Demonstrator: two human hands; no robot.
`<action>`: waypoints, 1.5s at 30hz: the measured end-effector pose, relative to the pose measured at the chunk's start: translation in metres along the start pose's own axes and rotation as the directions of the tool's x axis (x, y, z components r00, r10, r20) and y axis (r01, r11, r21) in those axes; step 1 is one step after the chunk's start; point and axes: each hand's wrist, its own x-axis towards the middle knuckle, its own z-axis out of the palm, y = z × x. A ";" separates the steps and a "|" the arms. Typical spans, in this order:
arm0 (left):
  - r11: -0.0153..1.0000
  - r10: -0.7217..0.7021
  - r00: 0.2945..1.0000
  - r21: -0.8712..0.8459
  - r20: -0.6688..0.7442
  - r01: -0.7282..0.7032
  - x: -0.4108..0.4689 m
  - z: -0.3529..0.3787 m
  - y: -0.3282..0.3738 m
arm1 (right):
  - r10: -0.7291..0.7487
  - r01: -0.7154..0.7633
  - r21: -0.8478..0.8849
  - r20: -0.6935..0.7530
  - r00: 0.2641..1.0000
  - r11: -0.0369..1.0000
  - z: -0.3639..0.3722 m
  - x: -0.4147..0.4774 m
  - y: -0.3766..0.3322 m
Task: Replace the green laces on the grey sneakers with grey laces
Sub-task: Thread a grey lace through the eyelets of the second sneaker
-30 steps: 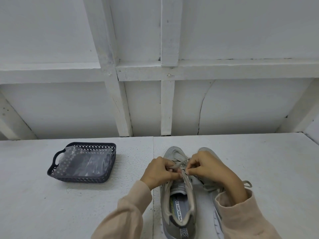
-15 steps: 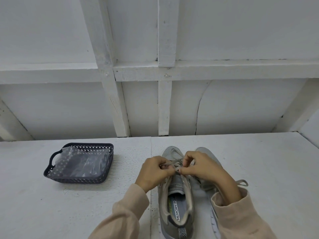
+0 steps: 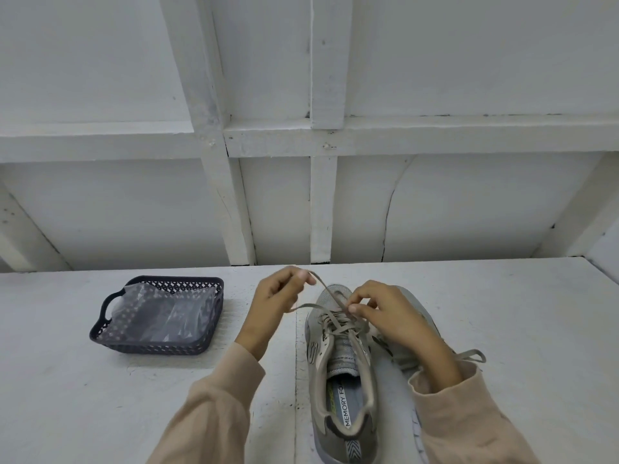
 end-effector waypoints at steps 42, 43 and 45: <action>0.989 -0.113 0.994 0.091 -0.008 0.113 -0.018 0.006 -0.030 | -0.003 0.027 0.439 -0.055 0.999 0.898 0.024 0.006 -0.027; 0.988 -0.125 0.992 0.092 -0.006 0.125 -0.018 0.005 -0.031 | -0.006 0.028 0.440 -0.052 0.999 0.898 0.024 0.006 -0.027; 0.983 -0.161 0.987 0.087 0.001 0.160 -0.019 0.003 -0.035 | -0.005 0.030 0.396 -0.064 0.998 0.918 0.023 0.005 -0.026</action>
